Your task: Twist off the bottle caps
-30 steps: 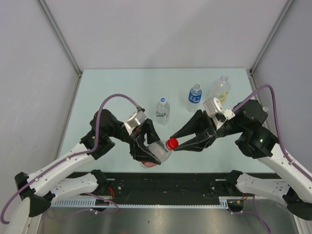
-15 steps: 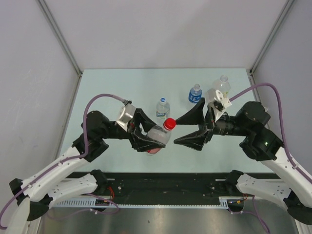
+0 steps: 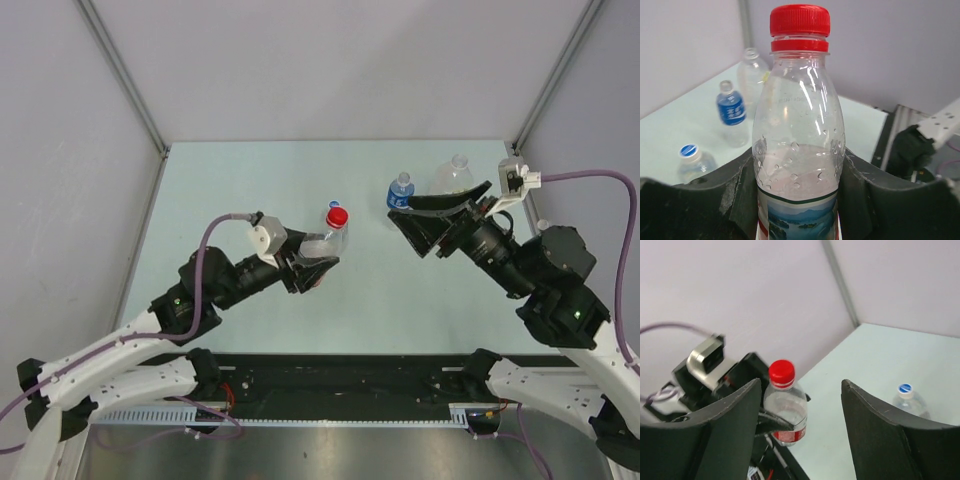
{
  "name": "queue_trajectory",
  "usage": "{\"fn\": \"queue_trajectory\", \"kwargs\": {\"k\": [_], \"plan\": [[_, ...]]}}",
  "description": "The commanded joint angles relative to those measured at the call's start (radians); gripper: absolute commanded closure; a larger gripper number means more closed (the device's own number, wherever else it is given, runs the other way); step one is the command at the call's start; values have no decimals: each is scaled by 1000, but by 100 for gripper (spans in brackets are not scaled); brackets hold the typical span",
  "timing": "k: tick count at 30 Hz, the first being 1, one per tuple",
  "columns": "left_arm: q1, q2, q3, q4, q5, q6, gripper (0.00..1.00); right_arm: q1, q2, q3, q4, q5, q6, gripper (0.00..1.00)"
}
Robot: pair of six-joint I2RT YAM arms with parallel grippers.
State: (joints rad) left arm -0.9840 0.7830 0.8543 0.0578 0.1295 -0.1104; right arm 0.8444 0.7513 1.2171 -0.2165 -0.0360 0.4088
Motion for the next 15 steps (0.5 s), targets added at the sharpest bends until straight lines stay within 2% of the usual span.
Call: {"fn": "queue_trajectory", "kwargs": {"k": [1, 2, 6, 15], "plan": [[-85, -7, -23, 4, -341, 155, 100, 38, 39, 13, -29, 252, 104, 31], [-100, -1, -24, 2, -406, 166, 100, 45, 51, 13, -29, 254, 110, 30], [-154, 25, -23, -4, -496, 212, 100, 107, 123, 13, -17, 278, 125, 27], [-196, 53, -26, 11, -534, 235, 100, 174, 201, 15, 45, 308, 128, 25]]}}
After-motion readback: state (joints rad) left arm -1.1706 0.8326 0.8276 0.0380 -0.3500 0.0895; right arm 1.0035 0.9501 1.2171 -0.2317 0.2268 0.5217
